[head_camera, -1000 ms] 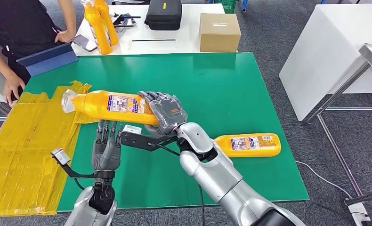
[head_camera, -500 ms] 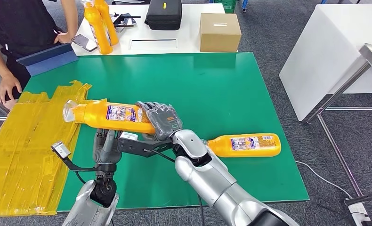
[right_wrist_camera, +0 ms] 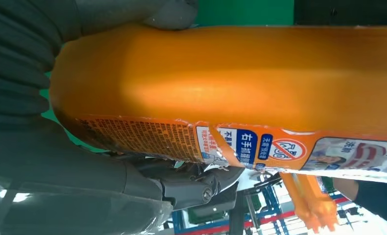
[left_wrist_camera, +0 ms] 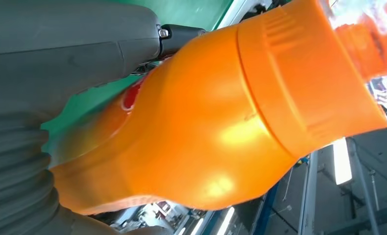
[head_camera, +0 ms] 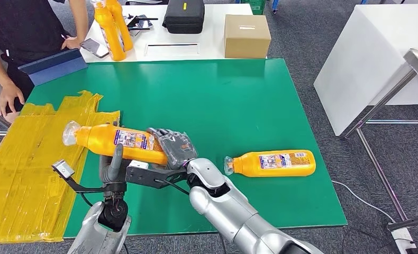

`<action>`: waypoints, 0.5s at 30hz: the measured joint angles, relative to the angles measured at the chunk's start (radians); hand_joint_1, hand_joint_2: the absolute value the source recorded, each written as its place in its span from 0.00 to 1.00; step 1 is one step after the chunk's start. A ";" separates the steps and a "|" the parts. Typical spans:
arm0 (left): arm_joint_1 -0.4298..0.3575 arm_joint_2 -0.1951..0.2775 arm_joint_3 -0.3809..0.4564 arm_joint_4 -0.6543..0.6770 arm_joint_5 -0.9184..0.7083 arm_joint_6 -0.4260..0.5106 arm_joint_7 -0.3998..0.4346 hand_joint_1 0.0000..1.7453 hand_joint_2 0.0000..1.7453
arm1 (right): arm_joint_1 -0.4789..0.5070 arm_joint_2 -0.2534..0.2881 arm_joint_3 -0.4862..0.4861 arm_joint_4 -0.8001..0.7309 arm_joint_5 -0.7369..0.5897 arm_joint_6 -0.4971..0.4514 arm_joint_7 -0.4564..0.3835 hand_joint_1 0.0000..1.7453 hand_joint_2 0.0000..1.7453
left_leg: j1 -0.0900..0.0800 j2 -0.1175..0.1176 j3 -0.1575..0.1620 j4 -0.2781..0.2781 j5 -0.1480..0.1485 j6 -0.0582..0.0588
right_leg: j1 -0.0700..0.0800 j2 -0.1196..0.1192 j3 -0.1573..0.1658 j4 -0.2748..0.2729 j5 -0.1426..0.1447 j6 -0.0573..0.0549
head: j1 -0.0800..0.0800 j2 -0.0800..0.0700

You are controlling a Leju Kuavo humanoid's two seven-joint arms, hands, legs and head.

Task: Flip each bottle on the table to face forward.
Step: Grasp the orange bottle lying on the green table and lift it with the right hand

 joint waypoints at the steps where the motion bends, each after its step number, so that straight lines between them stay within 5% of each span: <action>1: 0.000 0.000 0.001 -0.001 0.000 0.002 0.000 0.00 1.00 | 0.000 0.001 0.007 0.001 -0.005 -0.002 0.004 1.00 1.00 | 0.000 0.000 0.000 0.000 0.000 0.000 | 0.000 0.000 0.000 0.000 0.000 0.000 | 0.000 0.000; 15: 0.025 -0.018 0.042 -0.042 -0.009 0.022 0.005 0.00 1.00 | -0.008 0.008 0.118 0.002 -0.052 -0.005 0.040 1.00 1.00 | 0.000 0.000 0.000 0.000 0.000 0.000 | 0.000 0.000 0.000 0.000 0.000 0.000 | 0.000 0.000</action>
